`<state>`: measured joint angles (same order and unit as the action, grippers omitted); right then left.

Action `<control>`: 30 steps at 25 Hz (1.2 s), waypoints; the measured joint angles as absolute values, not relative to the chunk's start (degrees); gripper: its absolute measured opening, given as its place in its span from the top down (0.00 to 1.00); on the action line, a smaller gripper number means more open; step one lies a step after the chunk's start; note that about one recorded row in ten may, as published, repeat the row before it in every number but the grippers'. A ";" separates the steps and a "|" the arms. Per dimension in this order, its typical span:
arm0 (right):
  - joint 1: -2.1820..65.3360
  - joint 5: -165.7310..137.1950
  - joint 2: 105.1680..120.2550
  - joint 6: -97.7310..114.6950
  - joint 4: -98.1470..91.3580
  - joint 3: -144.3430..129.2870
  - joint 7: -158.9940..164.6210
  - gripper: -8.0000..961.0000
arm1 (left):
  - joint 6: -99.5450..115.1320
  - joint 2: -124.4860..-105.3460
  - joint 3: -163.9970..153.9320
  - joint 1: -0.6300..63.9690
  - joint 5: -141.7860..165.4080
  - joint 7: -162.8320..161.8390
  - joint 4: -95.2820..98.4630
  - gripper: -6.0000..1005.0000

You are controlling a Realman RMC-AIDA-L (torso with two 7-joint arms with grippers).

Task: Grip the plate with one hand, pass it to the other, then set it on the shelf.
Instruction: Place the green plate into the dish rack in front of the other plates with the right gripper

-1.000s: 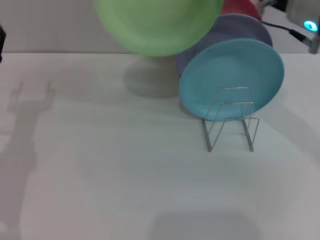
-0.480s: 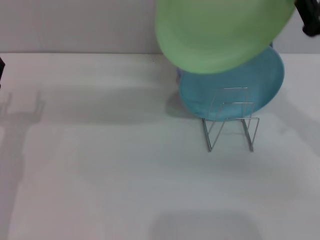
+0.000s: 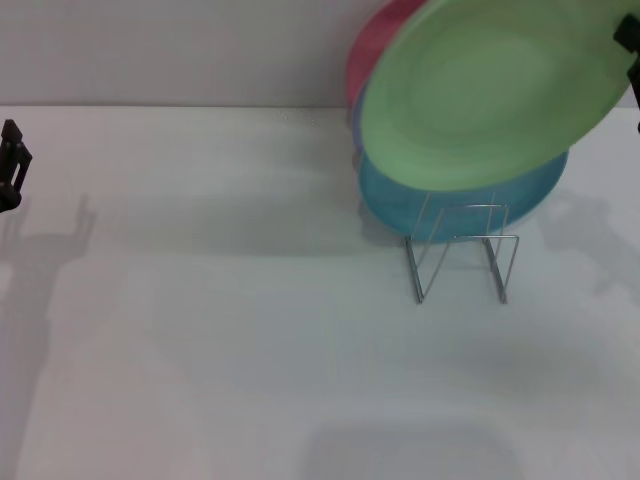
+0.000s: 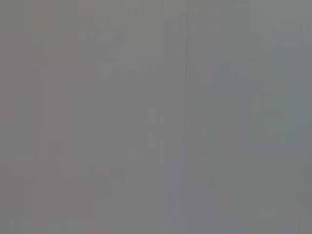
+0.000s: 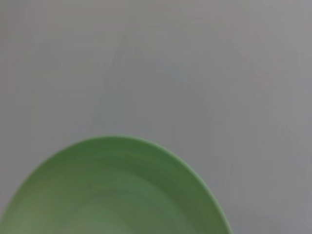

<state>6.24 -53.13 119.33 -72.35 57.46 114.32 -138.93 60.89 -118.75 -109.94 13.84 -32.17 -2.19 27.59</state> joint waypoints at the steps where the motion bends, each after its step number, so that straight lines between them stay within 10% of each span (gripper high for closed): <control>1: 6.11 -53.22 119.34 -72.48 57.26 114.32 -139.87 0.97 | 60.81 -118.75 -110.03 13.74 -32.19 -2.20 27.57 0.27; 30: 5.53 -55.69 119.27 -72.78 50.00 114.32 -151.24 0.97 | 58.30 -118.74 -111.45 13.62 -31.99 -2.29 27.51 0.27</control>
<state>5.53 -55.69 119.27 -72.78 50.00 114.32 -151.24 58.30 -118.74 -111.45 13.62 -31.99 -2.29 27.51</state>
